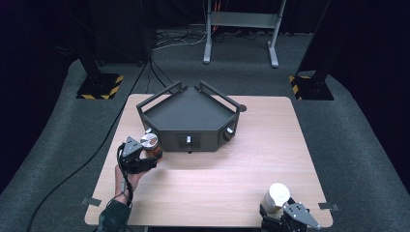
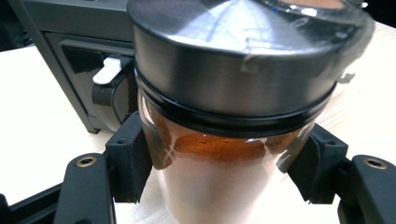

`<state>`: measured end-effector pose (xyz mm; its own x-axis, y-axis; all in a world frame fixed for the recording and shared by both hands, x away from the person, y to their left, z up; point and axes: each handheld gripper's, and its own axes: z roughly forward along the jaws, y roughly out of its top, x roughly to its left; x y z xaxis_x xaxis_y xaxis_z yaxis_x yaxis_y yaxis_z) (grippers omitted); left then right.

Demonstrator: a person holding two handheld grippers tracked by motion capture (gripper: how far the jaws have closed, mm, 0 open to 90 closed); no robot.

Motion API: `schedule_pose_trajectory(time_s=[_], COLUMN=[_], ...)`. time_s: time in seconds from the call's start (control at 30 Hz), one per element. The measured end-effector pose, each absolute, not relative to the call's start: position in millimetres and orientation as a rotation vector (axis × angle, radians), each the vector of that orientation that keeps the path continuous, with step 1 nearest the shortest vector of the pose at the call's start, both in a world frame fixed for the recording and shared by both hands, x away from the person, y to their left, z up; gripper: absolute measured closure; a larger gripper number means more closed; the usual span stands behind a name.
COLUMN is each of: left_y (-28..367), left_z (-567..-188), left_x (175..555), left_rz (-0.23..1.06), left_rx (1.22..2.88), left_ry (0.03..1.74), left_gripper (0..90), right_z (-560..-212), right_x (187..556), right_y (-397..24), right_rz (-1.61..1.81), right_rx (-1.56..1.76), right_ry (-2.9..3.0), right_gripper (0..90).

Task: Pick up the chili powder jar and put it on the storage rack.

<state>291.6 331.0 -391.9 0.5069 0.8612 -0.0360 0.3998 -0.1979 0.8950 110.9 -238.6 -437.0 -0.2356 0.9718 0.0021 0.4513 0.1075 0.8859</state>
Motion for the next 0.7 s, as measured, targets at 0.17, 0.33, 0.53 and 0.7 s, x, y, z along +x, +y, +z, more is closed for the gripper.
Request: schedule_pose_trajectory(time_s=[0.17, 0.33, 0.53, 0.7], left_y=[330, 330, 326, 324], left_z=[-389, -385, -380, -375], left_x=[295, 299, 303, 307], left_rz=[0.603, 0.595, 0.589, 0.585], left_rx=[1.798, 1.8, 1.804, 1.816], left_ry=[1.043, 1.032, 1.012, 0.993], left_gripper=[31.5, 31.5, 31.6, 31.6], right_z=[-437, -438, -438, -438], right_x=[112, 112, 112, 112], right_y=[-238, -239, -239, -239], right_rz=[1.071, 1.074, 1.071, 1.072], right_rx=[1.39, 1.39, 1.39, 1.388], right_ry=[1.774, 1.776, 1.778, 1.777], right_gripper=[0.1, 0.1, 0.1, 0.3])
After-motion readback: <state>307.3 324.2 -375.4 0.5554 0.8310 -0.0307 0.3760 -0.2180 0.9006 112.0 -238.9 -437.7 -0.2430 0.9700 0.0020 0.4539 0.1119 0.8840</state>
